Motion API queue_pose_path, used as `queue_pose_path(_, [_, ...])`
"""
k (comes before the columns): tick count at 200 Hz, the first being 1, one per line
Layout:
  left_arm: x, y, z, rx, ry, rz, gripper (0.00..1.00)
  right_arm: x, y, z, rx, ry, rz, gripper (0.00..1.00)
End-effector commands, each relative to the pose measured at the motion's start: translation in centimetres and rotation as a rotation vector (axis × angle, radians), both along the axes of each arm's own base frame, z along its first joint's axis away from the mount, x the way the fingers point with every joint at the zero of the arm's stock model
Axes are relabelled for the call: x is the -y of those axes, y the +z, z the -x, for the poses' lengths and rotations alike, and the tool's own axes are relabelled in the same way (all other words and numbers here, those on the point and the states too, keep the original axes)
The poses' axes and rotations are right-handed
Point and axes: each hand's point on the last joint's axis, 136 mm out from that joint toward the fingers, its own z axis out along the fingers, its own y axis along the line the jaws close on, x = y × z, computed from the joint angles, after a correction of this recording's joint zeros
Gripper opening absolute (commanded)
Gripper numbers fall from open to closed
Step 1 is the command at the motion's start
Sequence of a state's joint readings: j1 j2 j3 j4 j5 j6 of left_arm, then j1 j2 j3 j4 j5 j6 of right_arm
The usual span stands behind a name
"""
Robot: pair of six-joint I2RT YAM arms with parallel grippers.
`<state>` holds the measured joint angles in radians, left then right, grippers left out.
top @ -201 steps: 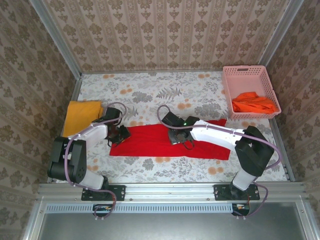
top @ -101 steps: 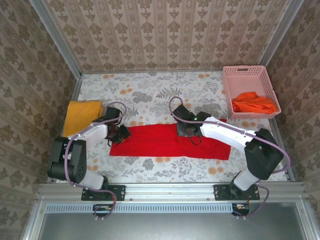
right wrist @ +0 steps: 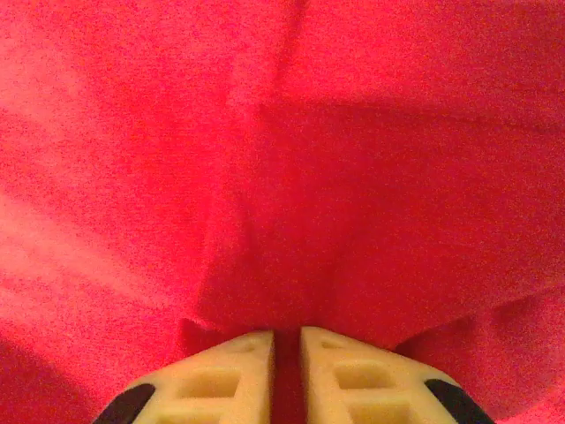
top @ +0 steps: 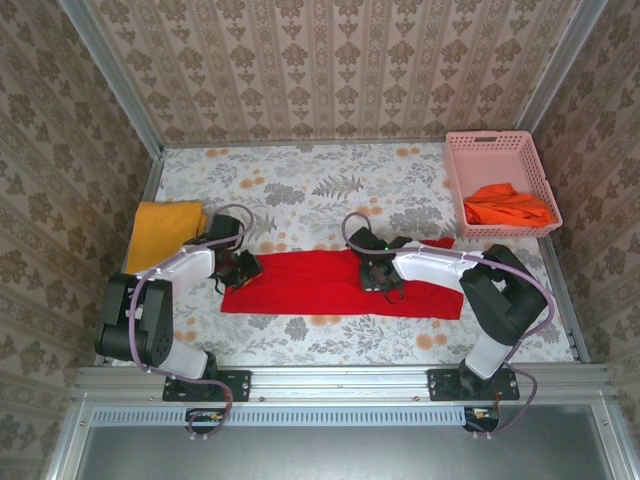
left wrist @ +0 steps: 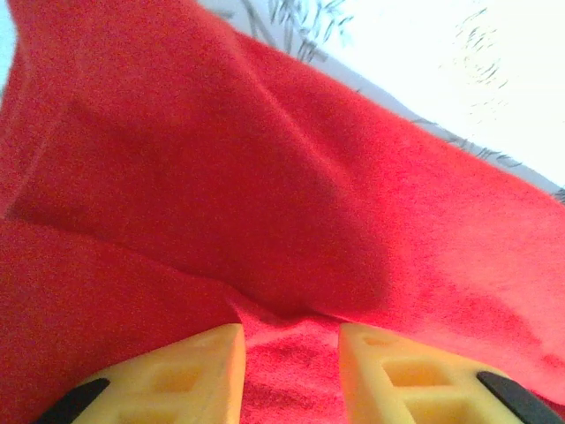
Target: Fold and stack the t-shirts
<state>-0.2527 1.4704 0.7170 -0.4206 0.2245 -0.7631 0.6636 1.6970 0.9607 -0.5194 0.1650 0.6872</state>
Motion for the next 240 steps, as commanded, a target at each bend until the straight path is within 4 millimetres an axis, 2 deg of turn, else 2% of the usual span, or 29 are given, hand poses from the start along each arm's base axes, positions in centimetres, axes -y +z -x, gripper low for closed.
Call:
queue_pose_path(1, [-0.8, -1.7, 3.9, -0.098, -0.012, -0.006, 0.34, 3.5, -1.0, -1.3, -0.038, -0.072, 0.046, 0.19])
queue_pose_path(25, [-0.5, -2.4, 6.5, -0.134, -0.006, 0.019, 0.34, 3.5, -0.8, -5.5, -0.026, -0.08, 0.027, 0.2])
queue_pose_path(56, [0.4, -2.7, 9.4, -0.169, -0.004, 0.034, 0.34, 0.9, -0.3, -11.4, -0.007, -0.028, 0.013, 0.21])
queue_pose_path(80, [2.5, -2.4, 10.6, -0.174, -0.031, 0.062, 0.35, -1.1, -0.4, -16.0, -0.004, -0.011, -0.019, 0.23])
queue_pose_path(91, [4.4, -2.4, 11.4, -0.177, -0.082, 0.084, 0.35, -2.2, -0.4, -18.1, 0.014, -0.009, -0.049, 0.25])
queue_pose_path(121, [7.8, -1.9, 11.3, -0.144, -0.137, 0.1, 0.35, -5.1, -0.3, -22.6, 0.038, -0.015, -0.157, 0.3])
queue_pose_path(140, [9.3, -0.7, 9.8, -0.088, -0.163, 0.103, 0.37, -6.5, 1.5, -24.7, 0.082, -0.002, -0.214, 0.37])
queue_pose_path(155, [10.6, 0.8, 8.7, -0.032, -0.195, 0.112, 0.39, -7.0, 3.9, -25.5, 0.136, 0.012, -0.234, 0.43])
queue_pose_path(166, [10.8, 1.9, 8.1, 0.005, -0.217, 0.099, 0.42, -7.1, 6.1, -25.8, 0.197, 0.019, -0.248, 0.48])
queue_pose_path(190, [9.6, 4.0, 6.7, 0.099, -0.255, 0.033, 0.47, -6.5, 10.0, -25.0, 0.337, 0.022, -0.303, 0.58])
queue_pose_path(198, [9.0, 4.2, 6.5, 0.119, -0.268, 0.018, 0.48, -6.0, 10.6, -24.2, 0.363, 0.007, -0.309, 0.59])
queue_pose_path(204, [8.6, 4.3, 6.3, 0.133, -0.28, 0.012, 0.48, -5.5, 11.0, -23.7, 0.379, -0.002, -0.313, 0.6])
queue_pose_path(220, [7.2, 4.0, 5.9, 0.148, -0.296, -0.014, 0.48, -4.5, 10.2, -21.7, 0.371, -0.023, -0.315, 0.6])
queue_pose_path(240, [5.7, 3.0, 5.9, 0.14, -0.319, -0.031, 0.47, -3.5, 8.5, -19.6, 0.335, -0.047, -0.304, 0.56])
